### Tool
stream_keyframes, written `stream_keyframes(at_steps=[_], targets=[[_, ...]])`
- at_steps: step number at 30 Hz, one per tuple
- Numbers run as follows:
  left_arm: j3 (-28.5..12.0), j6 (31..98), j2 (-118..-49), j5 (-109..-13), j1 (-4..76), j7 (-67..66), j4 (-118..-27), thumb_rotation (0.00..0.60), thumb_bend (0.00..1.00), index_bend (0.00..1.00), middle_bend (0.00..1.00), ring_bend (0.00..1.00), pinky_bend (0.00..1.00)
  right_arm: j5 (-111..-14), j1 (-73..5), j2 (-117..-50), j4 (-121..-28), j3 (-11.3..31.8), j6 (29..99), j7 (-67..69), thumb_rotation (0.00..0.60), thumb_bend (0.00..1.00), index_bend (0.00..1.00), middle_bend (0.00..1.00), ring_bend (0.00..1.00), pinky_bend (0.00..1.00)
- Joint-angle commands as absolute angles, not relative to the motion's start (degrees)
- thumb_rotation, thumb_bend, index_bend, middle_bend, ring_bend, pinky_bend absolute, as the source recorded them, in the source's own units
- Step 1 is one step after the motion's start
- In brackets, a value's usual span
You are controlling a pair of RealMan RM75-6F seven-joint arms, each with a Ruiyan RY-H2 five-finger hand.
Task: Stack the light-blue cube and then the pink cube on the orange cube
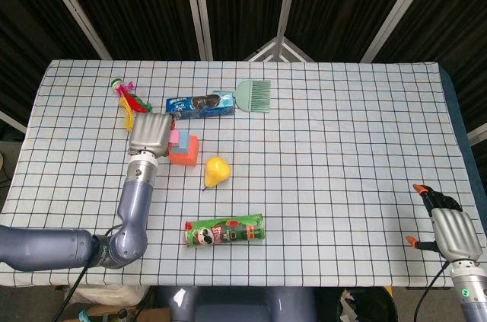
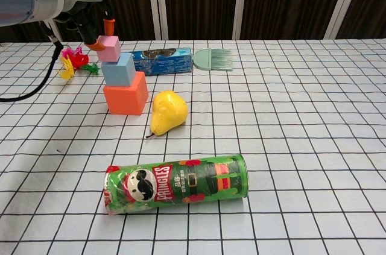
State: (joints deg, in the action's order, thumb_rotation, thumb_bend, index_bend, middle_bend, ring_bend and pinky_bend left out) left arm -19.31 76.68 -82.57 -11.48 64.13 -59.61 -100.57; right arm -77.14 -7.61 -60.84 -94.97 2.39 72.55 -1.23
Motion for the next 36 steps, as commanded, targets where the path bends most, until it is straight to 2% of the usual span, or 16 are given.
stream_keyframes(at_steps=[1,36], targets=[[-19.28,76.43,-82.98,-11.31,64.27,-59.61,-99.86,0.6,0.38,0.44,0.85,0.79,0.89,-77.11,-7.6,-60.83,-94.97,2.39,72.57,-1.24,0.6,0.17,0.11,0.13,0.15,0.16],[-19.76,76.08,-84.34,-10.96,65.07,-59.94,-97.97,0.6,0.38,0.44,0.85,0.79,0.89,-76.46,-7.65,-60.78,-95.02,2.51,72.16,-1.45,0.6,0.17,0.11,0.13,0.15,0.16]])
